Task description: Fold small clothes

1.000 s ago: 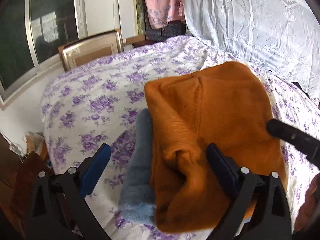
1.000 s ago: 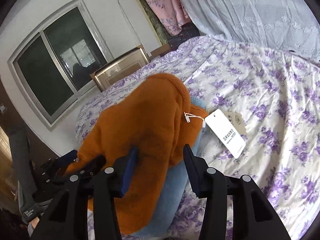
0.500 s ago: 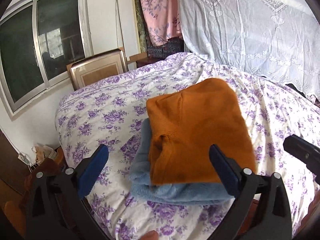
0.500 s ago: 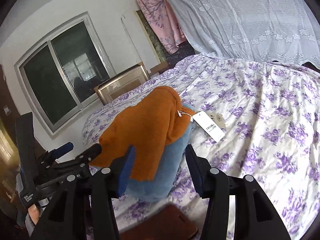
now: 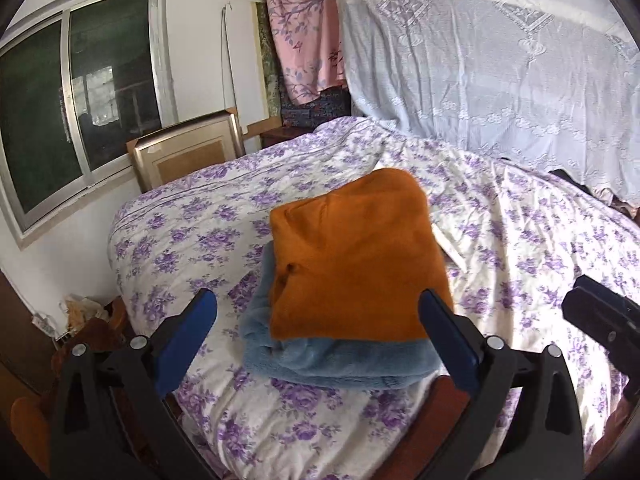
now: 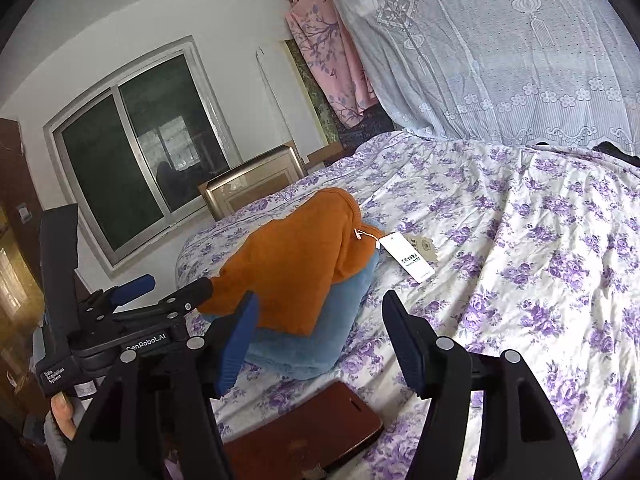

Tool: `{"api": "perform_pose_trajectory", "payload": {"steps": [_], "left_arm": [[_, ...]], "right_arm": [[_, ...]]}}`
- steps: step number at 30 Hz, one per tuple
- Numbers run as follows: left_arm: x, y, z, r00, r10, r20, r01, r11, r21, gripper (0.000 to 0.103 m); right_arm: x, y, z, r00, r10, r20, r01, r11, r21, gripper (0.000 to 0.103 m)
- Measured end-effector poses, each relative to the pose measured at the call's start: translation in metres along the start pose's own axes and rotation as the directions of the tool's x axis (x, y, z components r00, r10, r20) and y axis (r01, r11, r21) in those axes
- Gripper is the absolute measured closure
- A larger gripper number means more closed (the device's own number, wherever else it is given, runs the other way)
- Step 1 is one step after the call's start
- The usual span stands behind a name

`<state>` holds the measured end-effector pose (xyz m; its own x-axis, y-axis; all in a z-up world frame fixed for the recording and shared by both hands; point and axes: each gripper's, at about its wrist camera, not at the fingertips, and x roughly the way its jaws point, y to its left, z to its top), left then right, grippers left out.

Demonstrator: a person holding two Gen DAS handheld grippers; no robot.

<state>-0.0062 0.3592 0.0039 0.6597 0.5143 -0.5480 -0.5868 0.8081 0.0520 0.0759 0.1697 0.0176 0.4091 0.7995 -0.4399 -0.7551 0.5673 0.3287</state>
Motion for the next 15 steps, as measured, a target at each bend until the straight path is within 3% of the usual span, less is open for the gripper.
{"api": "perform_pose_trajectory", "payload": {"steps": [8,15], "left_arm": [[0.0039,-0.0027,-0.0018,0.998,-0.014,-0.065,0.013,1.0,-0.028,0.005],[0.0023,0.0021,-0.0046,0.997,0.014,-0.072,-0.017,0.999,-0.04,0.005]], "right_arm": [[-0.0056,0.0002,-0.0005,1.0,0.015,0.001,-0.015,1.0,-0.002,0.036],[-0.0069,0.0004,-0.0009,1.0,0.016,0.002,-0.016,1.0,-0.002,0.034]]}}
